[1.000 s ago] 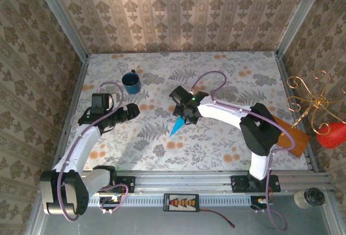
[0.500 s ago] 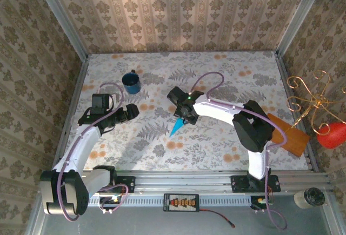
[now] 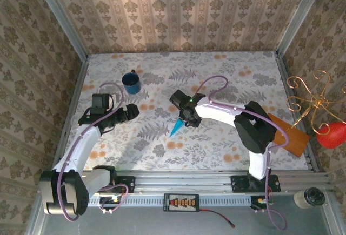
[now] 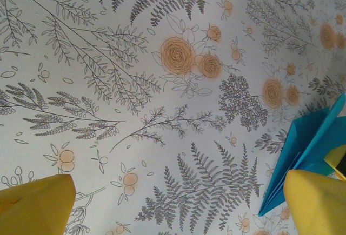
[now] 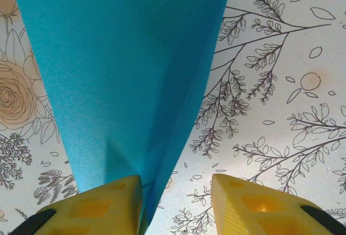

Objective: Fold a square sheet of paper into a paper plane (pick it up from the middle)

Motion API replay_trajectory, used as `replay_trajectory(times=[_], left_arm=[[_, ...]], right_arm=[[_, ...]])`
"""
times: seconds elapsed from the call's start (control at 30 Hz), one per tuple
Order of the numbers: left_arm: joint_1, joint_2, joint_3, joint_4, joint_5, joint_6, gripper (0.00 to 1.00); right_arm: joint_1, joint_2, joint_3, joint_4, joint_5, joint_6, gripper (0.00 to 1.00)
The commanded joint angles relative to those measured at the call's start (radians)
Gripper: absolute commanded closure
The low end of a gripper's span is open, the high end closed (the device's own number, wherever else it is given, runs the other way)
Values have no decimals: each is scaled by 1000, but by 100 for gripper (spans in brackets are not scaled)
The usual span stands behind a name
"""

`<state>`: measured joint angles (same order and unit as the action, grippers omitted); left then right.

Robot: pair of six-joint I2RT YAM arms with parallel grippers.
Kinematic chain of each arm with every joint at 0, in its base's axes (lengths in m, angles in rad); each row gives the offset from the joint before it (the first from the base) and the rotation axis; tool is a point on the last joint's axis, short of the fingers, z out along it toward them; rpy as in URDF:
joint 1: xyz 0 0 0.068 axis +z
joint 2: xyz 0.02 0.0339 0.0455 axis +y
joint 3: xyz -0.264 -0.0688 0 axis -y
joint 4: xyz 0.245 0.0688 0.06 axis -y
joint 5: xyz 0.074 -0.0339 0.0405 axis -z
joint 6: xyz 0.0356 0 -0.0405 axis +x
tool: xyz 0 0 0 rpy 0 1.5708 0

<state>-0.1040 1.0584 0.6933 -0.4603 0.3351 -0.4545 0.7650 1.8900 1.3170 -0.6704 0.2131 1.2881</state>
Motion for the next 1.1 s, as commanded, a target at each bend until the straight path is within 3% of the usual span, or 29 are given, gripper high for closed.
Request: replay_trajectory(times=[0.0, 0.13, 0.37, 0.6, 0.77, 0.93, 1.07], left_arm=[[-2, -5, -14, 8, 28, 16, 0], [-3, -5, -14, 6, 20, 19, 0], [-7, -4, -10, 10, 48, 18, 0], [-1, 17, -6, 20, 65, 11, 0], [37, 27, -6, 43, 101, -10, 0], [63, 3, 3, 43, 67, -31, 0], [62, -4, 1, 40, 42, -52, 0]], right_arm=[[4, -30, -10, 20, 9, 42, 62], [6, -20, -17, 24, 5, 54, 69], [16, -40, 15, -37, 92, 36, 92], [33, -79, 88, -35, 143, -142, 97], [28, -116, 101, 121, -7, -340, 97], [7, -141, 1, 388, -226, -439, 96], [-17, -118, -59, 493, -375, -458, 95]])
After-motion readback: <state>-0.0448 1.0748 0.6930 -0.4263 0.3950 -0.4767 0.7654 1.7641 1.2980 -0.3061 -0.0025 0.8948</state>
